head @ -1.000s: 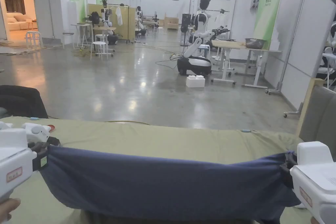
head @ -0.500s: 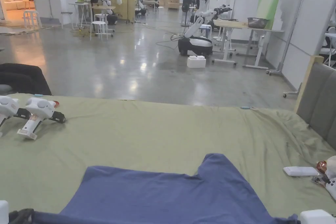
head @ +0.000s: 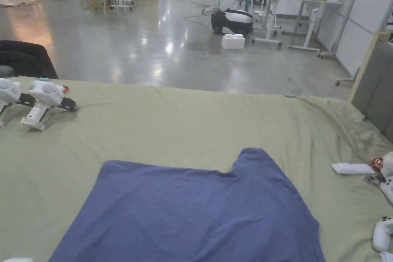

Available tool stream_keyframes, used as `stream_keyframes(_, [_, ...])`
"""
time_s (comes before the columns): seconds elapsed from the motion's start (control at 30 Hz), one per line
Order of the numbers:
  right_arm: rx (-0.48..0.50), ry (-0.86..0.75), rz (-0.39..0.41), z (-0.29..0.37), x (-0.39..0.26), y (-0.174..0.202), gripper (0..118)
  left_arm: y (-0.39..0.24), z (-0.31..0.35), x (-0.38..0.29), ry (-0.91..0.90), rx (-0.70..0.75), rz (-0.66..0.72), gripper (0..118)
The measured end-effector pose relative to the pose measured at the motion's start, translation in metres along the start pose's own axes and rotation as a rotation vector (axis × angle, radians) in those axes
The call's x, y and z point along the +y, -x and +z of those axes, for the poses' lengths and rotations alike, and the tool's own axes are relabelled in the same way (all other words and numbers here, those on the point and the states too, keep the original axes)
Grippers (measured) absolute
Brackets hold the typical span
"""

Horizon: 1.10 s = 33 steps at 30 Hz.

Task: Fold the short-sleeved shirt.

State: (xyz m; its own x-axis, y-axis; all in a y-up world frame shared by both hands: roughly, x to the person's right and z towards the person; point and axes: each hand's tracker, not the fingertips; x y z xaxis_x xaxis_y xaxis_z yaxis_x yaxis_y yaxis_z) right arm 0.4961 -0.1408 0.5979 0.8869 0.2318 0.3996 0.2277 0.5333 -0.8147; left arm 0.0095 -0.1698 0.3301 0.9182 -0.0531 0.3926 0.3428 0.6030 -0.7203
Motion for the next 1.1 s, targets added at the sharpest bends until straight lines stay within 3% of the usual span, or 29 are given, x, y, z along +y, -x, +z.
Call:
stream_keyframes(0.07, [-0.002, 0.002, -0.01, 0.002, -0.002, 0.002, 38, 0.0, -0.005, -0.004, 0.033, -0.003, 0.006, 10])
stream_keyframes(0.1, [-0.017, -0.001, -0.008, 0.004, -0.001, 0.004, 66, 0.001, -0.005, -0.005, 0.036, -0.001, 0.008, 21])
stream_keyframes(0.13, [-0.037, -0.024, -0.012, 0.007, 0.0, 0.004, 83, -0.002, -0.001, -0.005, 0.037, -0.006, 0.009, 32])
stream_keyframes(0.17, [-0.04, -0.046, -0.023, 0.01, 0.003, 0.003, 91, -0.002, 0.0, -0.005, 0.033, -0.002, 0.012, 46])
stream_keyframes(0.2, [-0.044, -0.084, -0.041, 0.014, 0.005, -0.001, 91, -0.001, 0.001, -0.002, 0.024, 0.002, 0.017, 58])
stream_keyframes(0.3, [-0.027, -0.232, -0.095, 0.028, 0.024, -0.004, 91, -0.004, 0.009, 0.01, -0.074, 0.011, 0.056, 66])
stream_keyframes(0.53, [-0.034, -0.534, -0.187, 0.039, 0.074, 0.018, 91, -0.05, 0.023, 0.061, -0.34, -0.049, 0.056, 62])
stream_keyframes(0.6, [-0.037, -0.619, -0.217, 0.043, 0.087, 0.029, 88, -0.066, 0.031, 0.076, -0.427, -0.059, 0.045, 53])
stream_keyframes(0.67, [-0.044, -0.696, -0.241, 0.049, 0.098, 0.038, 77, -0.08, 0.038, 0.091, -0.51, -0.061, 0.036, 45])
stream_keyframes(0.73, [-0.031, -0.782, -0.274, 0.053, 0.107, 0.047, 51, -0.093, 0.048, 0.104, -0.596, -0.044, 0.024, 37])
stream_keyframes(0.83, [-0.1, -0.816, -0.249, 0.057, 0.119, 0.06, 6, -0.109, 0.059, 0.116, -0.711, -0.022, 0.009, 6])
stream_keyframes(0.9, [-0.076, -0.835, -0.255, 0.056, 0.122, 0.064, 3, -0.116, 0.064, 0.12, -0.736, 0.0, -0.006, 0])
stream_keyframes(1.1, [-0.067, -0.848, -0.247, 0.052, 0.123, 0.07, 0, -0.113, 0.065, 0.122, -0.728, -0.025, -0.007, 0])
